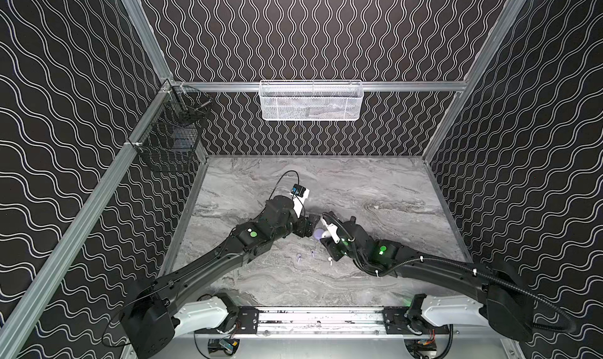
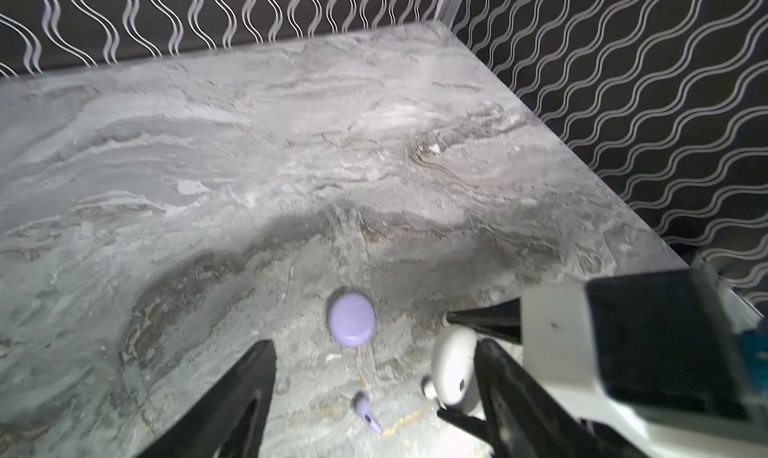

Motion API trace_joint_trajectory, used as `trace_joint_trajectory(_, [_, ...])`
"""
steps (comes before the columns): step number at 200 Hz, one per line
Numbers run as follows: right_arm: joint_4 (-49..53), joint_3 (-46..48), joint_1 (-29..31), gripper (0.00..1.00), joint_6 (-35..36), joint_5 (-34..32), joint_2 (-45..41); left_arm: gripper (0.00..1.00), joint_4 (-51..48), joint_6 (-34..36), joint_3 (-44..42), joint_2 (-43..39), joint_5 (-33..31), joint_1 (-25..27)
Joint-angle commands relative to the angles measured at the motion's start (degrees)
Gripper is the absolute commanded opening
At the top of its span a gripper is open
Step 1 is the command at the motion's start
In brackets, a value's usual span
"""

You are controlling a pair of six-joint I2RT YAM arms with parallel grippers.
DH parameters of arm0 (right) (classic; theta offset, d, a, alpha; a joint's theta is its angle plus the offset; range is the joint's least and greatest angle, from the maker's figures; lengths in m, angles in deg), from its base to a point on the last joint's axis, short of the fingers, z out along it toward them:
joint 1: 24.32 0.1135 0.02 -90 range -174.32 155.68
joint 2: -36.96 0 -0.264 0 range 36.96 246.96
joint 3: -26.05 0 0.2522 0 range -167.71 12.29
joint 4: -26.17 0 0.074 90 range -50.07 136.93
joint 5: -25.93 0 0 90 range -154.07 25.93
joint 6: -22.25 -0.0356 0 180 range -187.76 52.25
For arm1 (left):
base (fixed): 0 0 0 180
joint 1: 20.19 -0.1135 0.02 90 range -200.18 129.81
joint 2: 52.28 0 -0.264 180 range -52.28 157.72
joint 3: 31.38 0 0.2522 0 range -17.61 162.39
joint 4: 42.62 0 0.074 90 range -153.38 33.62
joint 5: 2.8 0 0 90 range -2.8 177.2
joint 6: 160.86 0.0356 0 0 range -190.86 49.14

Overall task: Insert the wireless bluetooth earbuds into the charging case
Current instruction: 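Lift the white case with the right gripper while the left gripper approaches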

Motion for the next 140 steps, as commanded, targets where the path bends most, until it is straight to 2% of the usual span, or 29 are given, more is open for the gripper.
trace_joint_trajectory(1, [-3.2, 0.7, 0.6, 0.35, 1.0, -0.6, -2.2, 0.79, -8.0, -0.3, 1.5, -1.3, 4.5, -1.3])
trace_joint_trajectory(40, [-3.9, 1.5, 1.2, 0.35, 2.2, 3.7, -6.4, 0.78, -9.8, 0.4, 2.5, -3.2, 18.0, -5.8])
trace_joint_trajectory(68, [-4.1, 1.6, 2.4, 0.35, 3.5, 5.1, -8.2, 0.79, -9.7, 0.5, 3.3, -1.4, 27.2, -8.2])
trace_joint_trajectory(110, [-2.9, 0.1, 3.6, 0.35, 5.3, 5.9, -8.2, 0.77, -7.6, -0.7, 3.8, 2.5, 37.1, -10.5])
trace_joint_trajectory(140, [-2.0, -0.3, 3.6, 0.34, 6.1, 6.1, -8.2, 0.76, -8.8, 1.6, 5.3, 5.0, 43.0, -11.0])
